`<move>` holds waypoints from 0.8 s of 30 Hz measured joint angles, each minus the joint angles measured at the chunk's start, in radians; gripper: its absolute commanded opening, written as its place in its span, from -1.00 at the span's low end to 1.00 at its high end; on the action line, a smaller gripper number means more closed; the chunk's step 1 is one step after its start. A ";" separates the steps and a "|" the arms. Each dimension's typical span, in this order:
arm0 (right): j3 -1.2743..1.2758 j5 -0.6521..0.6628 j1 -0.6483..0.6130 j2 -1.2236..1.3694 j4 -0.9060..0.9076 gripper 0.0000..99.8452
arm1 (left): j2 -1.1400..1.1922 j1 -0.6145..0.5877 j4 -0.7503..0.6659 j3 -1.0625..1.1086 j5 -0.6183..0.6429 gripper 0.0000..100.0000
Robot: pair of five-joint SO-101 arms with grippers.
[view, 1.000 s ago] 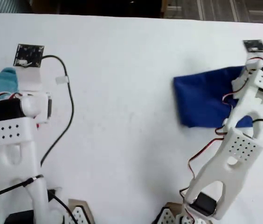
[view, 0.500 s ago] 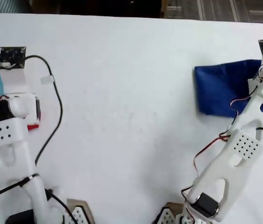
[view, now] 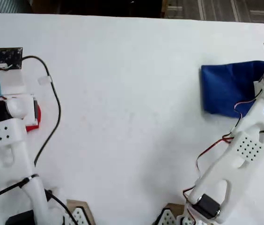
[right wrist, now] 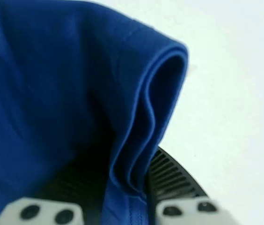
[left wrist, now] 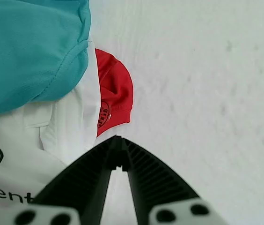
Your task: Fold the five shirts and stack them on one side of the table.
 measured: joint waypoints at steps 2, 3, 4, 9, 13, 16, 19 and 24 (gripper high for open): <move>-0.002 0.000 0.000 0.000 0.000 -0.85 | 0.000 0.000 0.000 0.000 0.000 -0.95; -0.012 0.000 0.000 0.002 0.000 -0.77 | 0.000 0.000 0.000 0.000 0.000 -0.95; -0.025 0.003 0.002 0.002 0.000 -0.67 | 0.000 0.000 0.000 0.000 0.000 -0.95; -0.115 -0.029 0.025 0.000 0.017 -0.34 | 0.000 0.000 0.000 0.000 0.000 -0.94; -0.212 -0.089 0.021 0.000 0.091 -0.33 | 0.000 0.000 0.015 0.000 0.000 -0.94; -0.236 -0.138 0.017 -0.026 0.143 -0.33 | 0.000 0.000 0.055 -0.023 0.000 -0.94; -0.238 -0.183 -0.003 -0.068 0.224 -0.43 | 0.000 0.000 0.121 -0.106 0.000 -0.94; -0.238 -0.221 -0.080 -0.166 0.393 -0.76 | -0.002 -0.006 0.261 -0.351 0.002 -0.94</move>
